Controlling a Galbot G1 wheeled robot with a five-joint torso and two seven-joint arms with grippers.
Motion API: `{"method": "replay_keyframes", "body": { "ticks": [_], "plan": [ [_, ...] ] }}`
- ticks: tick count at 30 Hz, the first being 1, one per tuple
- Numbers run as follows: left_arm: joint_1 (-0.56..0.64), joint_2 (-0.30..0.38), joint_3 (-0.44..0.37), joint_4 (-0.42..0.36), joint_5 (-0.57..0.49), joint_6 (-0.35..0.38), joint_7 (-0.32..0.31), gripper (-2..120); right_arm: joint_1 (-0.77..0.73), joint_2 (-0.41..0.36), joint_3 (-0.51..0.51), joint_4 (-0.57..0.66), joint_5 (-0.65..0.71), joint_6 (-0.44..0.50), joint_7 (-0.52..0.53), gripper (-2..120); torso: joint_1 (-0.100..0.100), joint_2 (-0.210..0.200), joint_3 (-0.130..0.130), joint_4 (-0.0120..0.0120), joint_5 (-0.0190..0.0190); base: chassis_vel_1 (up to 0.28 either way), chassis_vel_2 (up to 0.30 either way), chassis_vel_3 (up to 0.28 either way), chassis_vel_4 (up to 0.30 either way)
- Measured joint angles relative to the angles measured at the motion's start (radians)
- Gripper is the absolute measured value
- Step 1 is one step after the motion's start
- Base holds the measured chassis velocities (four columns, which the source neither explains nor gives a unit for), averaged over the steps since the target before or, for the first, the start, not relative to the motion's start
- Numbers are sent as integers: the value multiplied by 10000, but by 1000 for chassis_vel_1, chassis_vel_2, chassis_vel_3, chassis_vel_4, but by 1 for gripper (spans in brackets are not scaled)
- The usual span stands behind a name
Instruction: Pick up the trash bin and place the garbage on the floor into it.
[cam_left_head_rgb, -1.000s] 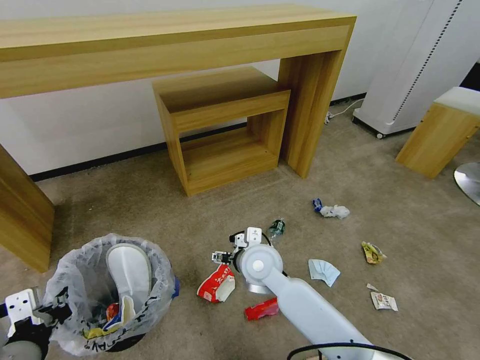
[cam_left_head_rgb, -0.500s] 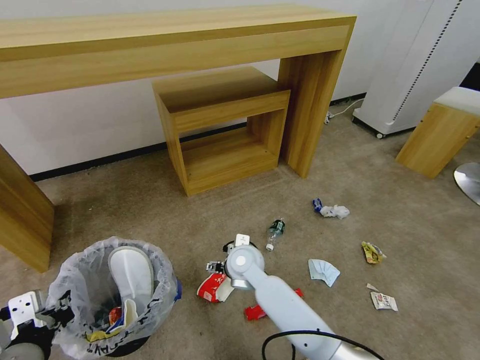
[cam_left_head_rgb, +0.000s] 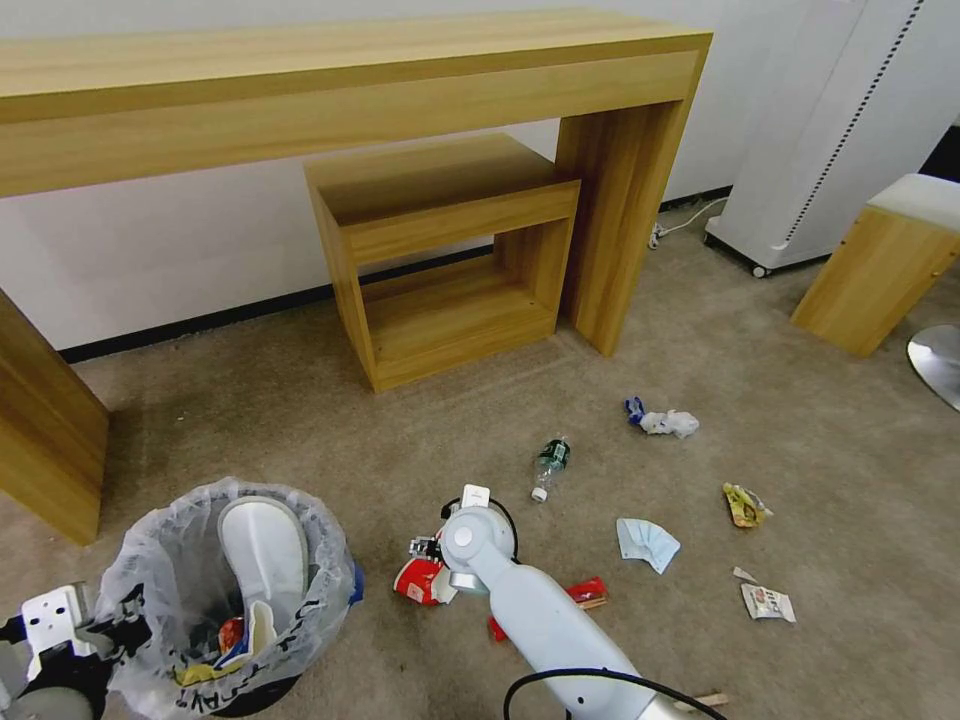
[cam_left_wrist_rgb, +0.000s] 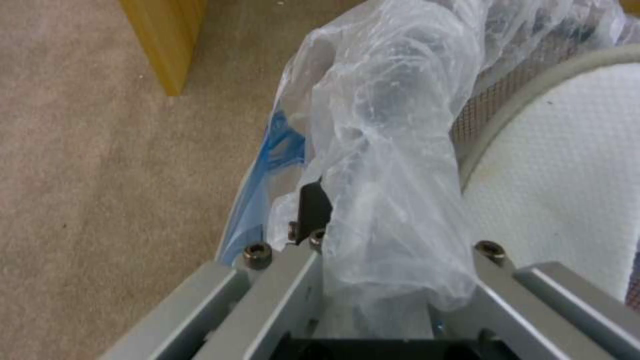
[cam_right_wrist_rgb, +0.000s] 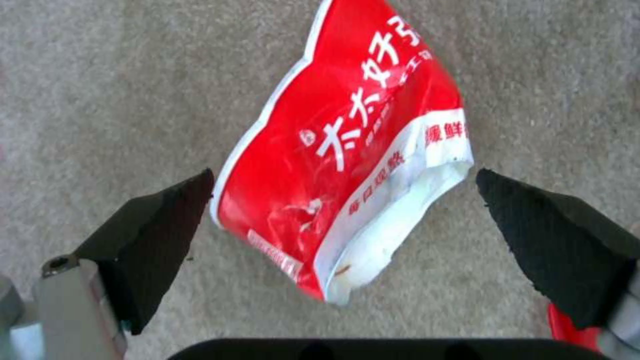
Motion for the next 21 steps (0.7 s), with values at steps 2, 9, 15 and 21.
{"method": "replay_keyframes", "body": {
  "ticks": [2, 9, 15, 21],
  "plan": [
    [3, 0, 4, 12, 12, -19, 4, 1, 3, 68, 31, -242, -157, 75, -158, 100, 0, 0, 0, 0, 0, 0, 0, 0, 0],
    [13, -20, 87, 45, 104, -44, 31, 1, 74, 179, 170, -835, -717, 287, -784, 100, 0, 1, 0, 0, 0, 0, 0, 0, 0],
    [14, -53, 169, 64, 184, -62, 64, 1, 120, 179, 251, -1293, -1054, 448, -1194, 100, 0, 0, 0, 0, 1, 0, 0, 0, 0],
    [16, -42, 211, 85, 214, -172, 66, 1, 53, 172, 270, -1376, -1280, 528, -1241, 100, 0, 0, 0, 0, 0, 0, 0, 0, 0]
  ]
}}
